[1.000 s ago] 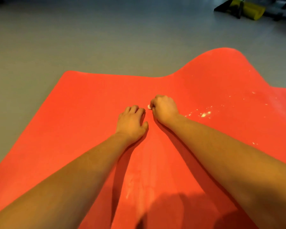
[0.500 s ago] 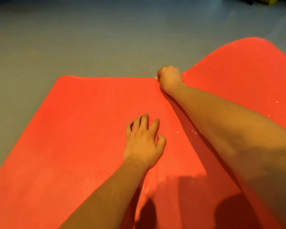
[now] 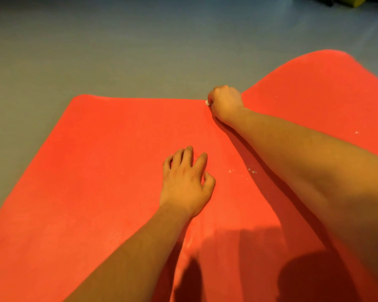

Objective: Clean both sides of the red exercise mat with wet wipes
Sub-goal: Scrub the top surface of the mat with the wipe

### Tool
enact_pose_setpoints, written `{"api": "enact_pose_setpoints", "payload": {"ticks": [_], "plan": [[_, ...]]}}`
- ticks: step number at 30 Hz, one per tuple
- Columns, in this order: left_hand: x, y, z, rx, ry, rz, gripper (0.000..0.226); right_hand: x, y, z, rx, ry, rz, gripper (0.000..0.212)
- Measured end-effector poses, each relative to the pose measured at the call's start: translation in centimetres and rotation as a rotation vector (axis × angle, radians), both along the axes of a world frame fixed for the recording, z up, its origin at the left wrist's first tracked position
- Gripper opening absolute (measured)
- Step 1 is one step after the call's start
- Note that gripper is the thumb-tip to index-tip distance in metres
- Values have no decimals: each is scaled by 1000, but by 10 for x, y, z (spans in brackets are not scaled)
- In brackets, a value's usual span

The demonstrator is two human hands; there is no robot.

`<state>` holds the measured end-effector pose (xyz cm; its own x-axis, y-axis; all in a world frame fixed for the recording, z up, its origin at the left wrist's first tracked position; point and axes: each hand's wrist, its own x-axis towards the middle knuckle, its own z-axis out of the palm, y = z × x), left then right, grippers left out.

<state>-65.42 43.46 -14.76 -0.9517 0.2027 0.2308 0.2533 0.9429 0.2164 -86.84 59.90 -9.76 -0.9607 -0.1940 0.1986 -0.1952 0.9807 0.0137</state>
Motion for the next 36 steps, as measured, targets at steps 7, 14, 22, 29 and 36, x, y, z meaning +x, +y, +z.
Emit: {"api": "enact_pose_setpoints", "payload": {"ticks": [7, 14, 22, 29, 36], "plan": [[-4, 0, 2, 13, -12, 1, 48, 17, -3, 12, 14, -57, -26, 19], [-3, -1, 3, 23, 15, -3, 47, 116, -4, 16, 34, -79, 103, 22], [-5, 0, -2, 57, 65, 0, 44, 129, 0, 16, 124, -75, 135, 21], [-7, -2, -3, 86, 60, -14, 47, 111, 3, 12, 5, -96, 63, 20], [-4, -2, 4, 56, 46, -17, 39, 187, 9, 2, -71, -66, 96, 19]]}}
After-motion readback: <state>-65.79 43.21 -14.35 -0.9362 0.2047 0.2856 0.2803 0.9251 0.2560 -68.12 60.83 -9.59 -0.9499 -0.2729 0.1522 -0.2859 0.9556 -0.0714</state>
